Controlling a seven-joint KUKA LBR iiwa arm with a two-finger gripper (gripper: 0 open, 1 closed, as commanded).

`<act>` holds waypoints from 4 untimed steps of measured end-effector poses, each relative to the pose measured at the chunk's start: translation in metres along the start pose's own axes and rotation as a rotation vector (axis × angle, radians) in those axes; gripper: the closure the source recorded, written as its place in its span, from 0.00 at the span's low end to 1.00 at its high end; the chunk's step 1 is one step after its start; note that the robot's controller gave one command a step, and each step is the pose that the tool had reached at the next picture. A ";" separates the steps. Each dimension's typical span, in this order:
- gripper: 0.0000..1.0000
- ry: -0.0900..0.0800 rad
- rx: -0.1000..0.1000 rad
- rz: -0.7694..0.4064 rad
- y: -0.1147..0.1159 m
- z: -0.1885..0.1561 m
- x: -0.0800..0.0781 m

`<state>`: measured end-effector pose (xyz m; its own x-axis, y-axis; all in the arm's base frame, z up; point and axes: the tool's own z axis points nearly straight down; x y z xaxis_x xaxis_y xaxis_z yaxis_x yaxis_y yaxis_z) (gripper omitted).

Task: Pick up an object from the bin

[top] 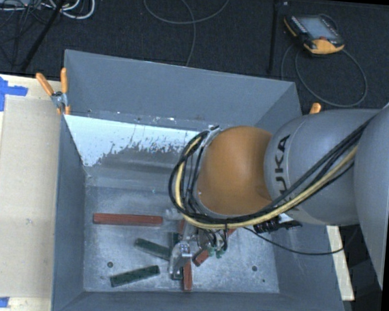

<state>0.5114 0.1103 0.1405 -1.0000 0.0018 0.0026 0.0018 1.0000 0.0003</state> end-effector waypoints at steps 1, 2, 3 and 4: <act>0.00 0.000 0.000 0.001 0.000 0.000 0.000; 1.00 -0.021 -0.012 0.159 -0.017 0.063 -0.016; 1.00 -0.021 -0.013 0.159 -0.017 0.063 -0.016; 1.00 -0.004 0.000 0.100 -0.013 -0.071 -0.031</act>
Offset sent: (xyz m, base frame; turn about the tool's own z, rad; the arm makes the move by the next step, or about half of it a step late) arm 0.0097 -0.0229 -0.0705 0.1605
